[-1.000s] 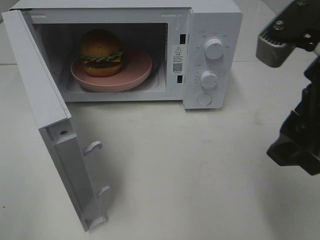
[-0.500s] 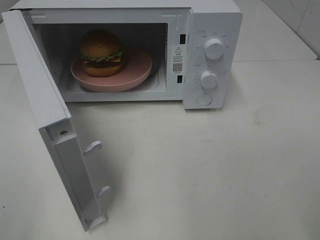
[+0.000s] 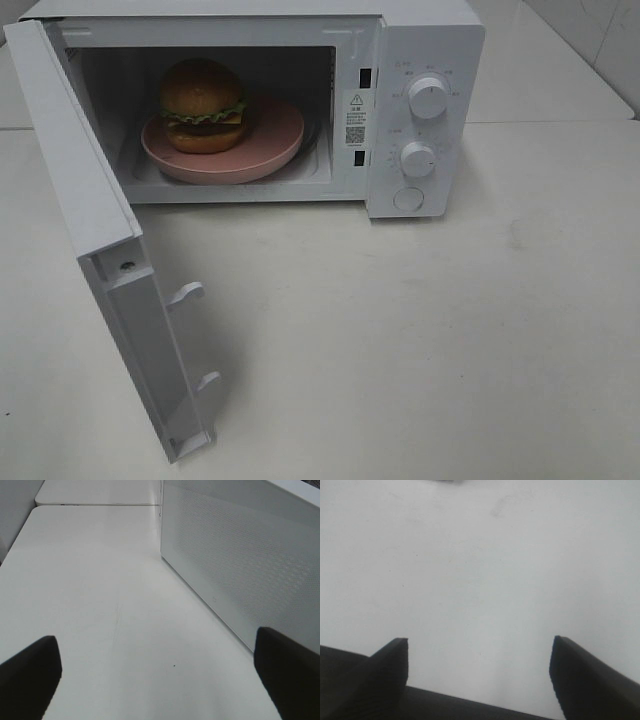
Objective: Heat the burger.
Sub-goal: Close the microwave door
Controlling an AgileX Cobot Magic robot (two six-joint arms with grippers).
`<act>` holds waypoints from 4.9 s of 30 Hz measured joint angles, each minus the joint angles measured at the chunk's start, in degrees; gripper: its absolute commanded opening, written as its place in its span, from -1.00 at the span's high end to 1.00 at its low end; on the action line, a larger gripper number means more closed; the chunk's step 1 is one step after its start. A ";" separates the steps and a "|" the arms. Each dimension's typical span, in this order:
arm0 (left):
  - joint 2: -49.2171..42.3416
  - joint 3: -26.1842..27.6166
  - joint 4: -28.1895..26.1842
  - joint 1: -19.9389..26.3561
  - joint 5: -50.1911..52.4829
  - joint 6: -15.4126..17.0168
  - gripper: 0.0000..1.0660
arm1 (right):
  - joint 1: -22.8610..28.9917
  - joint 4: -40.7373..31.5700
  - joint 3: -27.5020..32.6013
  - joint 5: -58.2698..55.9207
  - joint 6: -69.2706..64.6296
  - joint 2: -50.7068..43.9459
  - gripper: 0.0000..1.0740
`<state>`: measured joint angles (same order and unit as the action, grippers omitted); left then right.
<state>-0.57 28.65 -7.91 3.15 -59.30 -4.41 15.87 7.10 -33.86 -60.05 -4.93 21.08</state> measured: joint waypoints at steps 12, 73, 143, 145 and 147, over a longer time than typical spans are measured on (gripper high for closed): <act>0.00 0.00 0.00 0.00 0.00 0.00 -0.83 | -10.94 -4.58 4.76 0.46 2.01 -16.50 -0.42; 2.01 0.92 -0.80 0.00 0.11 0.46 -0.77 | -12.26 -4.64 4.76 0.52 2.41 -21.31 -0.42; 80.04 -15.93 35.58 -2.12 116.08 16.39 1.00 | -12.26 -4.64 4.76 0.52 2.41 -21.31 -0.42; 80.67 -15.41 35.58 -3.09 116.48 16.39 1.00 | -12.26 -4.64 4.76 0.52 2.41 -21.31 -0.42; 81.70 -14.55 35.24 -5.21 117.00 16.44 1.00 | -12.26 -4.64 4.76 0.52 2.41 -21.31 -0.42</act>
<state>81.13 14.09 27.33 -2.06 57.70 12.03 3.61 2.46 -29.11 -59.53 -2.52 -0.23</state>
